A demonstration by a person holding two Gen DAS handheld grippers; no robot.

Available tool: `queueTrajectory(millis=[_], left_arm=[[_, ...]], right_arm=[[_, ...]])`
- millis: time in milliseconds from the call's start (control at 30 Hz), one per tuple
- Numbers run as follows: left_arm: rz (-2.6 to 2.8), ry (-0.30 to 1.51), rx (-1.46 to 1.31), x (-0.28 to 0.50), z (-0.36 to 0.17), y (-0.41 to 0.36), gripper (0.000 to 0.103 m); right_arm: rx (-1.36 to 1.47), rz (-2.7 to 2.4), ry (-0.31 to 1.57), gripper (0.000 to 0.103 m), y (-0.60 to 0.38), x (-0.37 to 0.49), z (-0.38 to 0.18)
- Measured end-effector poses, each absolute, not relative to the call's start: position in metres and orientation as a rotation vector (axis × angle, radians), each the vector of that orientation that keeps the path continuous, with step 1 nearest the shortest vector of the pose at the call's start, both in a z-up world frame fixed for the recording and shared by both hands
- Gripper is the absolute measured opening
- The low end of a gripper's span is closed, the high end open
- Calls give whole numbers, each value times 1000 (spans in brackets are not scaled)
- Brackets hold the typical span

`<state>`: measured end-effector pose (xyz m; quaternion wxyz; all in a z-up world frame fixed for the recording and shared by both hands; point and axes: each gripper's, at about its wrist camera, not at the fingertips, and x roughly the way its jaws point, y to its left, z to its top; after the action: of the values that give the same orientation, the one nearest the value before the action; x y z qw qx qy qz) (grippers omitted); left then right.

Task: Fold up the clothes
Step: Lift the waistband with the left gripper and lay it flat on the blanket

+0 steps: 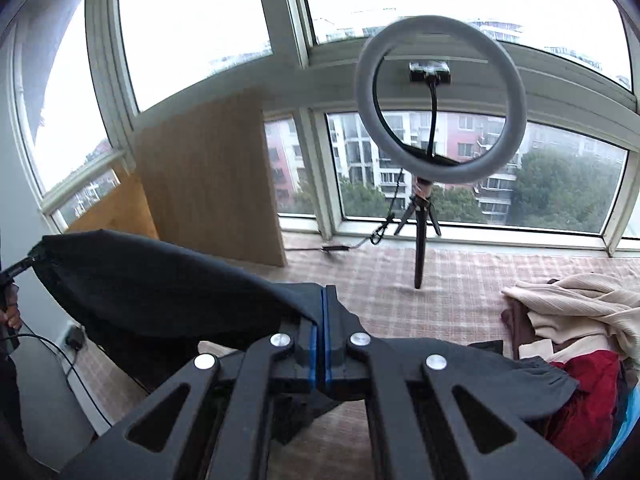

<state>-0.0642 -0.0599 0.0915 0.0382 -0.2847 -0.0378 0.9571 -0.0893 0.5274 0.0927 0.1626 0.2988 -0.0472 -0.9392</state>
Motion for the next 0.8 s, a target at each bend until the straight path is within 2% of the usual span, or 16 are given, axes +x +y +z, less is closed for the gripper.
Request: queueTrajectory(millis=[200,333,433,567,633,700,767,800], left_arm=[[2998,-125,-738,-7,147,-97,5],[3020,-57,-835,-36,141,-105,5],[3019,-5,-993,-96,105,-108,5],[2958,-77,-1262,-209,33,-106,6],[2890,-29,-1490,-263,-16,-98,11],[2793,-31,-1700,-292,-59,-92,12],[2754,-8,-1698,-285,-76,-86,17],[2747,19,-1679,-276,-81,-83,23]], right_arm=[[699,-2622,-176,2,512,-31,144],[723,-2606,-120,2,491,-48,140],[839,-2619,-68,2,473,-107,108],[1041,-2687,94,2,444,-216,51],[1363,-2606,156,3,432,-283,-2],[1529,-2592,184,11,428,-305,-38],[1568,-2555,148,17,430,-295,-56],[1553,-2528,111,21,432,-282,-61]])
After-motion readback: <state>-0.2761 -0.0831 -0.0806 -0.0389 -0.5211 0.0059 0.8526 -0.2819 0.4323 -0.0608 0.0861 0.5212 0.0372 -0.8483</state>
